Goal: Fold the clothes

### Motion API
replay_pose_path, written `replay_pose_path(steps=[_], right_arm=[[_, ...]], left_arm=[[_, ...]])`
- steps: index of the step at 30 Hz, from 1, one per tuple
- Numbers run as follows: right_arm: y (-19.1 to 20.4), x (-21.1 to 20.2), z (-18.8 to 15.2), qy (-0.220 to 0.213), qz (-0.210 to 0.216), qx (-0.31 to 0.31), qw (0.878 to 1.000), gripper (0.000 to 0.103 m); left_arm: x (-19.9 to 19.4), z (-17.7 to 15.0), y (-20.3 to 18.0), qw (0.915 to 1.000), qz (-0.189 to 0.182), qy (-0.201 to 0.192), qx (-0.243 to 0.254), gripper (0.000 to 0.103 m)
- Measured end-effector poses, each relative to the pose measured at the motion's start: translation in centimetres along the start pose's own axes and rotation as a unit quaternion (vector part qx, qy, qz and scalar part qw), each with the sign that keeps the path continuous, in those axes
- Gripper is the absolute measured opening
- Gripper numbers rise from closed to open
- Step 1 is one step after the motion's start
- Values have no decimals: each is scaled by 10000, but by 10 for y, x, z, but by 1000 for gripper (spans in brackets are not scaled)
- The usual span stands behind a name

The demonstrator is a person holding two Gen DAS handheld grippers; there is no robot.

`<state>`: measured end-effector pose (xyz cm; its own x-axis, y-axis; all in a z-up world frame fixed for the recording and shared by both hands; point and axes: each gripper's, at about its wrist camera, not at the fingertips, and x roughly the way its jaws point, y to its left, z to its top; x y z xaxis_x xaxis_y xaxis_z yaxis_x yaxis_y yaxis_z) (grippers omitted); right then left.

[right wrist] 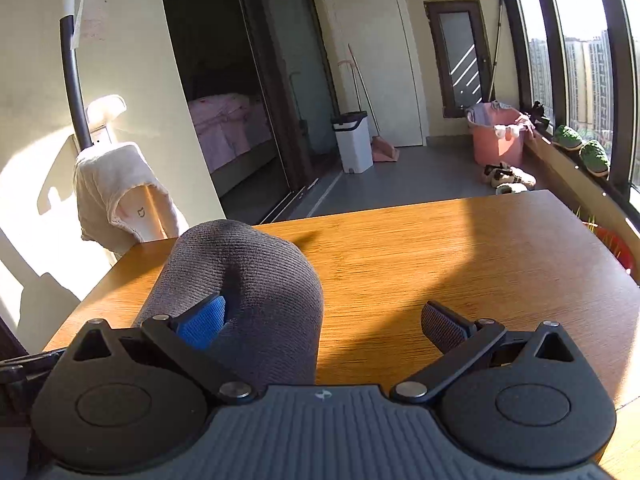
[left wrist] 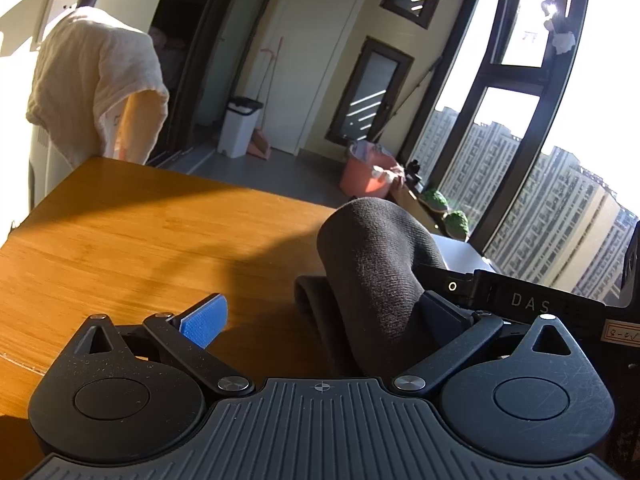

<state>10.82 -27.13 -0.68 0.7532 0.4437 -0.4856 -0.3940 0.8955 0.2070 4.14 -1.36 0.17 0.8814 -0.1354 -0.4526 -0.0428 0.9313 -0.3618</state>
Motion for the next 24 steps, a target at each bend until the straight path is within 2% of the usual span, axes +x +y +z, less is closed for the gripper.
replay_pose_path(steps=[3,8,16,21,22,24], right_arm=[[-4,1,-1,-18,19,98,9999,103],[-8,-1,-1,-27,39,193,9998,103],[-18,-4,-1,85,210,536,9983,103],[-13,-13,24,-248,642,516,9963,103],[-6,-7,31,-188,581,423,9972,103],[5,17,38,333,335,246,9986,103]], left_arm=[[-6,2,0,9998,-78,52,-189,103],[-10,0,-9,9997,27,68,224,103],[-5,-8,-4,9996,-25,112,250,103],[-6,-9,-6,9995,18,126,298,103],[-5,-9,-6,9995,15,131,297,103],[-5,-10,-7,9994,18,136,304,103]])
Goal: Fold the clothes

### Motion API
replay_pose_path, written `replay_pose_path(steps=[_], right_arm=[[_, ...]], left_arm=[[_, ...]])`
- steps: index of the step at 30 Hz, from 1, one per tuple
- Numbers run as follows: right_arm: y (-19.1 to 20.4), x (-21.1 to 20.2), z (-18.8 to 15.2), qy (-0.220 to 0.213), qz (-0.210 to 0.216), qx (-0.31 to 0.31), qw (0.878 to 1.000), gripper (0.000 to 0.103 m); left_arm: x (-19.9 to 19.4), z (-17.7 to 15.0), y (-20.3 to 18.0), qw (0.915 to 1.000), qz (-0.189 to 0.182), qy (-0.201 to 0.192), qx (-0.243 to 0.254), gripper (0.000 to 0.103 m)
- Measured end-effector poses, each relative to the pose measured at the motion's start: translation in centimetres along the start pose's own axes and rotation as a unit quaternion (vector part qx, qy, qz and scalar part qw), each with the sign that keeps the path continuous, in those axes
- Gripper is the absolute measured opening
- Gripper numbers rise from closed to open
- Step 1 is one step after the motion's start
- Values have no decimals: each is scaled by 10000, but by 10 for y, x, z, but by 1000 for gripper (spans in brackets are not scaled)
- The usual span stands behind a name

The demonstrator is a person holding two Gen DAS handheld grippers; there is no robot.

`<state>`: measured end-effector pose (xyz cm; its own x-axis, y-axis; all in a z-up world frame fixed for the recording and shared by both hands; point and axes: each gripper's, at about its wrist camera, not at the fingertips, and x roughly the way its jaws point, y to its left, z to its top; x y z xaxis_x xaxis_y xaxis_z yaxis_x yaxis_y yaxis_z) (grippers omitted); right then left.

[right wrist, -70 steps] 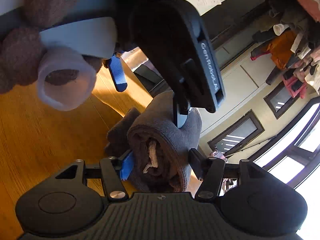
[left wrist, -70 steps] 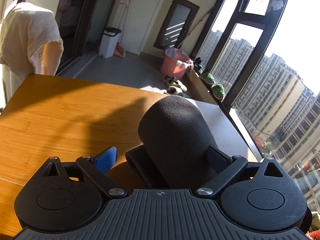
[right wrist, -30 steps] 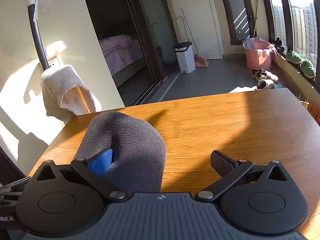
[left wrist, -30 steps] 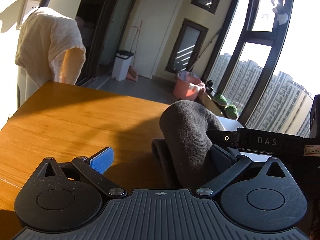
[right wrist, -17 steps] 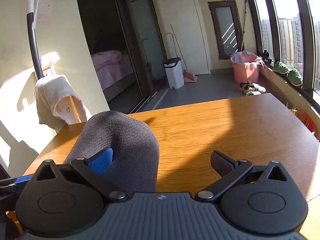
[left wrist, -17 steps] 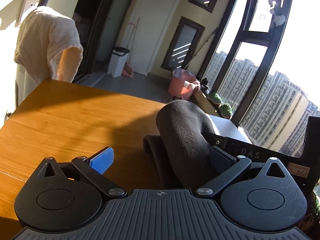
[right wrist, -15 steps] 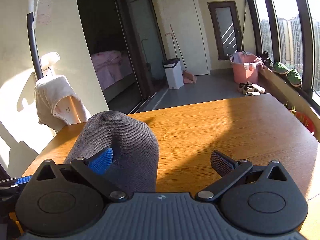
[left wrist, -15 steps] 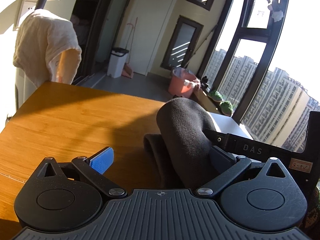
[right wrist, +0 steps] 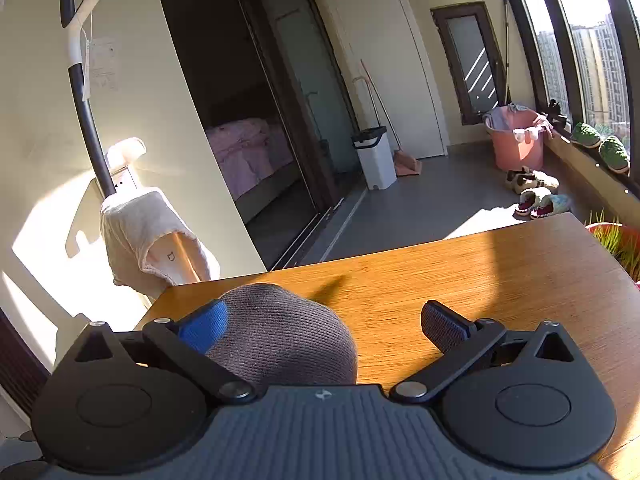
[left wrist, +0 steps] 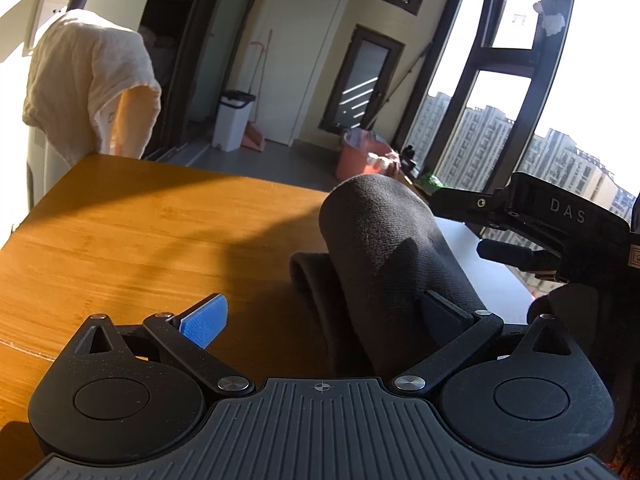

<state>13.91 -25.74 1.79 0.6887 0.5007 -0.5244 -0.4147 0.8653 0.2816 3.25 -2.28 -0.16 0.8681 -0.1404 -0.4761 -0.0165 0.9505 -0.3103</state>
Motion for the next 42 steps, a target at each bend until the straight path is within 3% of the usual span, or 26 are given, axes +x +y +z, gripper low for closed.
replay_pose_path(steps=[2,4,7,11,13,14,21,42], right_arm=[[-1,22,1,447,-19,56,9990,103],[-6,25,1,550,59,170,9983,103],[-12,12,-6,321,181,125,9992,103],[-33,-34,-28,-85,647,259,9975,103],[-37,-44,-41,-130,552,94,9983,103],[-38,-44,-50,-136,424,-104,9990,103],[-75,-39,-54,-28,756,935,9927,103],[-81,-44,-61,-126,683,1053,9920,103]], left_arm=[[0,0,-1,10000,17,-4,14,103],[0,0,0,10000,61,-10,-8,103],[2,0,3,9999,23,32,-106,103],[4,1,6,9997,-79,103,-193,103],[3,0,7,9997,-56,60,-227,103],[2,-1,8,9997,-58,38,-250,103],[7,-1,4,9992,-2,8,-400,103],[6,-3,7,9981,-2,-45,-608,103]])
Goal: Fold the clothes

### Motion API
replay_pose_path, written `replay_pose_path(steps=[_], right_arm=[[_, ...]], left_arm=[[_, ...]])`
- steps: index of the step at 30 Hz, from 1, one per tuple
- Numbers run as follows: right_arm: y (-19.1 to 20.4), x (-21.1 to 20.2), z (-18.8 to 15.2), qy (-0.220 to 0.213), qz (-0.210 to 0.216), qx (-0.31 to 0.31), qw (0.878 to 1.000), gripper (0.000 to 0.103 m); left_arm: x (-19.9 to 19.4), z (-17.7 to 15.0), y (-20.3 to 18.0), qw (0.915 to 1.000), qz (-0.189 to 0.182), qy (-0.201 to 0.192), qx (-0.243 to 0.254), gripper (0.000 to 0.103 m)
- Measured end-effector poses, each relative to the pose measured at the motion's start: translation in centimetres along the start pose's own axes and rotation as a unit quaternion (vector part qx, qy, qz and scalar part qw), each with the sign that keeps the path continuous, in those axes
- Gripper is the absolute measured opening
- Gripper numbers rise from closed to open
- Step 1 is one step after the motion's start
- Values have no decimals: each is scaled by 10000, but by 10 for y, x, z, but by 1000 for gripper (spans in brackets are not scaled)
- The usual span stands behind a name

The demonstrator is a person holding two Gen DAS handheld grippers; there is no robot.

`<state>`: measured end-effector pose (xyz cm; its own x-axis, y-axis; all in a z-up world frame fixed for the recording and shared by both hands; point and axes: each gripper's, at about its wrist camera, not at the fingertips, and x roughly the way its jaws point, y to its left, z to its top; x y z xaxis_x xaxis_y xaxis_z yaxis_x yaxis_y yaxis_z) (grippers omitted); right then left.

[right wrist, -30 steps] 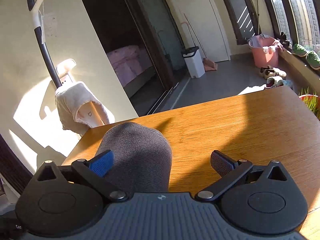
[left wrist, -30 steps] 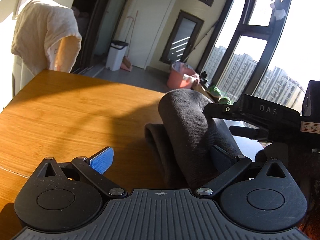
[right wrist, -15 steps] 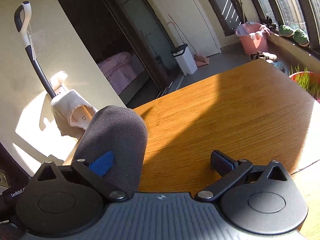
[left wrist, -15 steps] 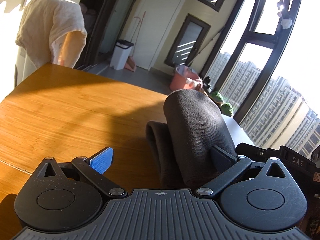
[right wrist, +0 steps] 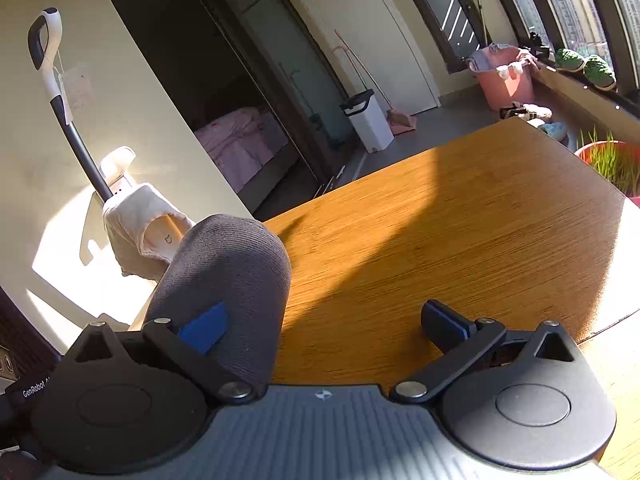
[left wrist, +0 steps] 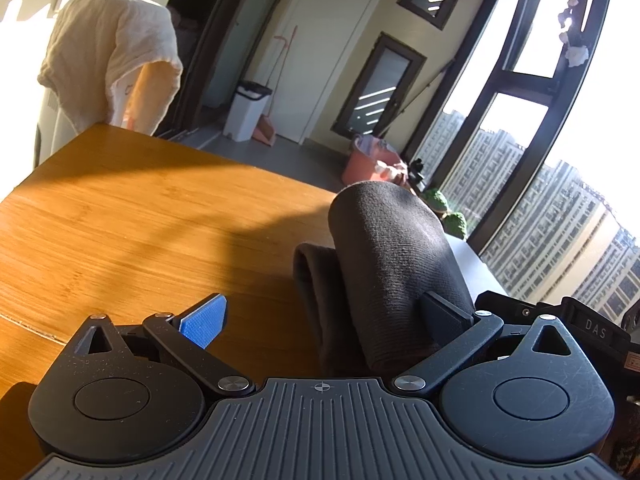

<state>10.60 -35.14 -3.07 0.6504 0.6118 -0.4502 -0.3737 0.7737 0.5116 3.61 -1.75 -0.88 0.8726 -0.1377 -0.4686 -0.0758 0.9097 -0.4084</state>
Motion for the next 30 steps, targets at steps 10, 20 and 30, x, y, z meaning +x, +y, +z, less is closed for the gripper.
replay_pose_path(steps=[10,20,30], right_arm=[[0,2,1,16,113,44,9999,103],[13,6,7,-46,117,-278,9995,103],[41,66,38,495,-136,-695,9963,103]], left_arm=[[-1,0,-1,10000,19,-6,5,103],[-1,-1,0,10000,2,-2,-23,103],[4,2,5,9997,-42,105,-195,103]])
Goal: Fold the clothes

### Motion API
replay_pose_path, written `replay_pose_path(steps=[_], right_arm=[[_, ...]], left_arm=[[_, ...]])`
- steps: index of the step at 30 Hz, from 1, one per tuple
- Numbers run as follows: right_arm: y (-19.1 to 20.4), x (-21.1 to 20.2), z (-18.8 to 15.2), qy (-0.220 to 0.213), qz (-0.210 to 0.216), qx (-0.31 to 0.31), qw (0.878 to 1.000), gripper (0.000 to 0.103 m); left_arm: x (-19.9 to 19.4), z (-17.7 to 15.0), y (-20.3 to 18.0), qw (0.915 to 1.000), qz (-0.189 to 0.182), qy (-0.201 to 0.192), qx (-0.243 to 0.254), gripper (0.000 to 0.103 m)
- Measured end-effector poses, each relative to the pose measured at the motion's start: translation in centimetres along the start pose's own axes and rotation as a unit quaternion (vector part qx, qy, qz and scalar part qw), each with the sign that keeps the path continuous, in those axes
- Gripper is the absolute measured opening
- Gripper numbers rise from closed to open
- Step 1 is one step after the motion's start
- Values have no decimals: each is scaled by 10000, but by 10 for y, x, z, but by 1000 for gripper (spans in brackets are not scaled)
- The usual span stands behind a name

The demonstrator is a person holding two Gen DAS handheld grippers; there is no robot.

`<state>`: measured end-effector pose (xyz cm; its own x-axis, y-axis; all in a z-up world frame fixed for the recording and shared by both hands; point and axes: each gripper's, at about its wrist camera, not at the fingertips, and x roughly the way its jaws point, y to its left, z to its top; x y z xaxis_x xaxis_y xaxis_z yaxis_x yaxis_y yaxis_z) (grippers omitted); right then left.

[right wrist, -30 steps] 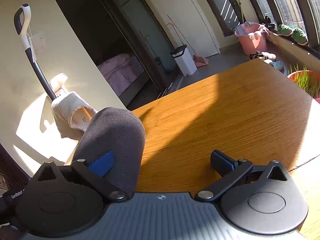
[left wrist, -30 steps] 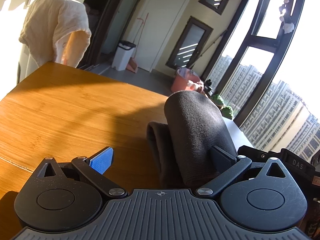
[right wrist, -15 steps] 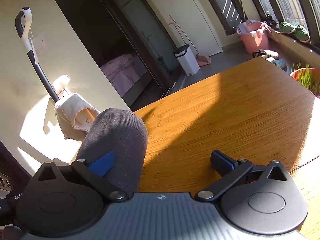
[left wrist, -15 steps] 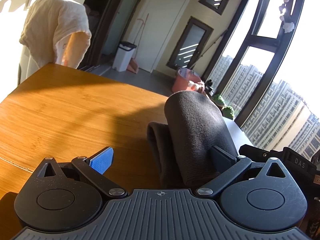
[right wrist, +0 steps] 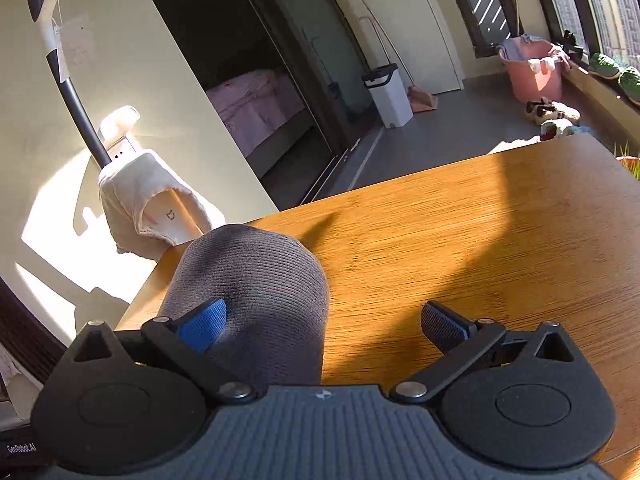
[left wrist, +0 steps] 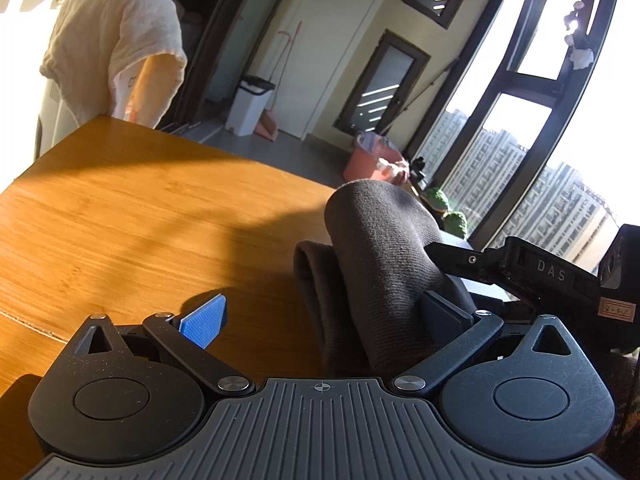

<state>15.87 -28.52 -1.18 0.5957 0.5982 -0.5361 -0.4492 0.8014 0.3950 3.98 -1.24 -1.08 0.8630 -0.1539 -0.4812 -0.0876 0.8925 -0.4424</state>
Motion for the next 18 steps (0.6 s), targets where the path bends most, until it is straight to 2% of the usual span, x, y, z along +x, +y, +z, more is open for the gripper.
replay_pose_path(steps=[3,6,9,11,15,18], right_arm=[[10,9,5,-255,-354,-484,9979,103],[4,13,11,-124,-348,-162,9992,103],[-2,-9,11,-133,-262,-25,9996,103],[2,-33,1,-122,-430,-350,9984,103],[11,-61,-26,57,-755,-791,9940,103],[14,-69,-45,344,-1020,-875,9903,103]], left_arm=[[11,7,4,9999,-52,22,-125,103],[24,14,-1,10000,20,-19,-47,103],[27,18,-3,10000,3,-60,11,103],[18,16,-4,9999,34,-151,-4,103],[-9,11,-12,9996,237,-166,75,103],[-19,5,-25,9957,741,-133,544,103]])
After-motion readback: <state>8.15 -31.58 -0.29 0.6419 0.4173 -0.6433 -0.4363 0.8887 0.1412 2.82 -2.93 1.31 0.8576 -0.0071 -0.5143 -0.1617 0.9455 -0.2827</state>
